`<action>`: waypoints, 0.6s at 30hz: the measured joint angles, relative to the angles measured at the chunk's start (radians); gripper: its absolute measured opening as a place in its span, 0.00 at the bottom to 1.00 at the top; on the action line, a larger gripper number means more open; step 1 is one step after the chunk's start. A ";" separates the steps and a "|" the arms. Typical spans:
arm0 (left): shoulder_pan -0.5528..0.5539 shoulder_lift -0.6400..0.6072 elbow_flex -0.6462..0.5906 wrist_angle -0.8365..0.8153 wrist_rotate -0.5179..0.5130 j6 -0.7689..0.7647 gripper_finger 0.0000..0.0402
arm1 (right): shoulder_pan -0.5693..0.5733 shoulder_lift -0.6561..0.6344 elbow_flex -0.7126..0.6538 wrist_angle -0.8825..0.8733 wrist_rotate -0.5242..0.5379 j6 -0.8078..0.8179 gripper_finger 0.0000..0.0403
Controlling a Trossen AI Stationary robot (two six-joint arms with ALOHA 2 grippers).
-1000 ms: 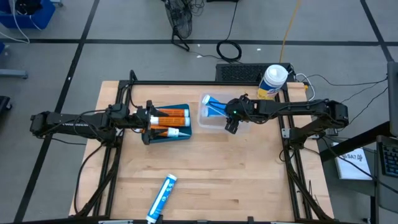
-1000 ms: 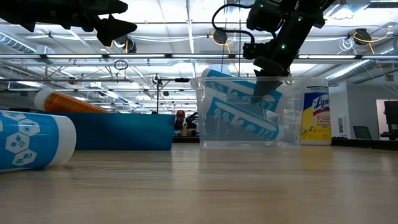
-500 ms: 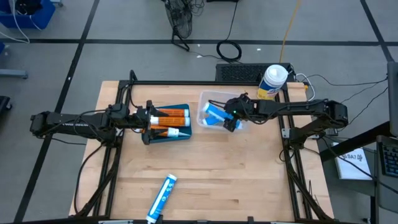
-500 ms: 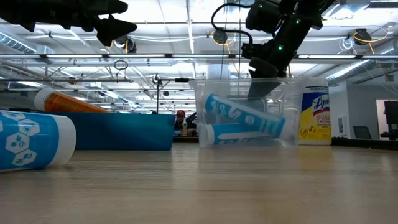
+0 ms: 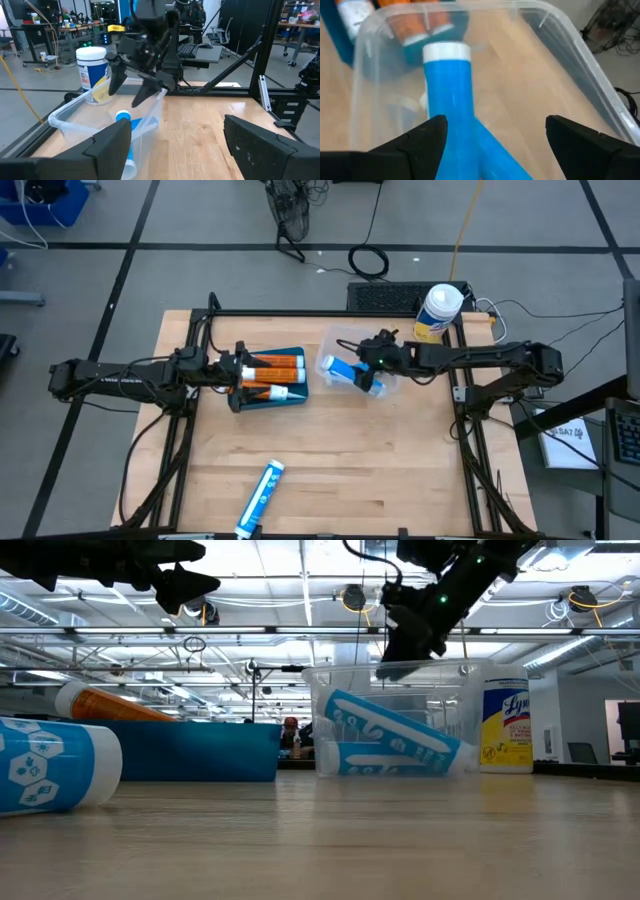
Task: Pick & place silicon tubes, Sealant and Lysol wipes
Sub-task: Put the blue sealant into the transparent bin
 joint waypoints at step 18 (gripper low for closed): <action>0.001 0.000 0.000 0.000 0.000 0.000 0.77 | 0.229 -0.041 0.002 0.469 -0.491 0.087 0.78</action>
